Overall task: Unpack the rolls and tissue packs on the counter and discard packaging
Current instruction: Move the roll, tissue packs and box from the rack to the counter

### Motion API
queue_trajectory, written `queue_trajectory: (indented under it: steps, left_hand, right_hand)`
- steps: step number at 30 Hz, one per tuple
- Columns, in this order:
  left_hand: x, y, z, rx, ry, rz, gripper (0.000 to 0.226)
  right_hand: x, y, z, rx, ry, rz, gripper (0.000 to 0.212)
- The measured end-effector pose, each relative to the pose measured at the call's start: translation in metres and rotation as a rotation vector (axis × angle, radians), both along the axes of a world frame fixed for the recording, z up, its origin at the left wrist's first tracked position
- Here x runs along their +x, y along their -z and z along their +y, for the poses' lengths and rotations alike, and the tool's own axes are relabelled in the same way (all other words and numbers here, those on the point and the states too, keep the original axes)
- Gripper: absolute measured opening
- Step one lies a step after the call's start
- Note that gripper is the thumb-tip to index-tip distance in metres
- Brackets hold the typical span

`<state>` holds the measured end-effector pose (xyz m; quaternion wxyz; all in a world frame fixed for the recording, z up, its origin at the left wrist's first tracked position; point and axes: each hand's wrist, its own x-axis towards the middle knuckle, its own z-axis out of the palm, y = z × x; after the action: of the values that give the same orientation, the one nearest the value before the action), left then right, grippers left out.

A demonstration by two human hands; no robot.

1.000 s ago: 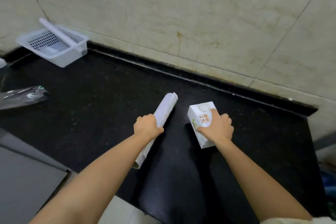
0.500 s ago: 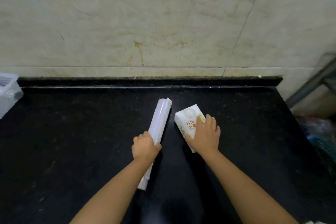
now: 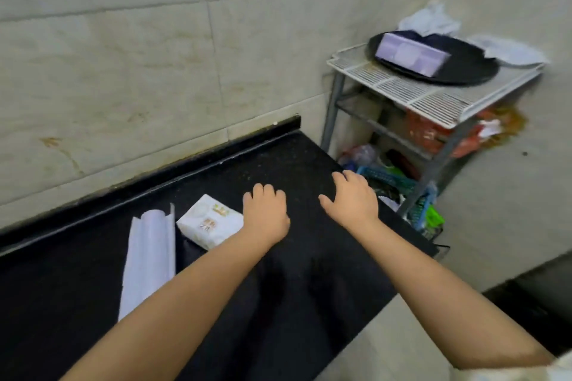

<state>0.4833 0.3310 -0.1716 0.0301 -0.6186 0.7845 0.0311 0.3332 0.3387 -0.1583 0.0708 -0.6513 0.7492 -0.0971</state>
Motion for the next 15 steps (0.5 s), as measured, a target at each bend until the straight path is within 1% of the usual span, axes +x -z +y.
queue_trajectory:
  steps: [3, 7, 11, 15]
  left_hand:
    - [-0.073, -0.034, -0.007, -0.052, 0.173, 0.016, 0.041]
    - [-0.162, -0.067, -0.021, -0.123, 0.293, 0.024, 0.043]
    - [-0.247, -0.096, -0.045, -0.141, 0.267, 0.066, 0.047]
    - [-0.319, -0.113, -0.061, -0.18, 0.202, 0.139, 0.044]
  right_hand:
    - [-0.065, -0.028, 0.011, -0.063, 0.103, 0.005, 0.051]
    - [-0.158, -0.055, 0.021, -0.127, 0.204, -0.01, 0.054]
    - [-0.253, -0.071, 0.022, -0.145, 0.196, 0.019, 0.048]
    - [-0.334, -0.083, 0.011, -0.142, 0.193, 0.016, 0.045]
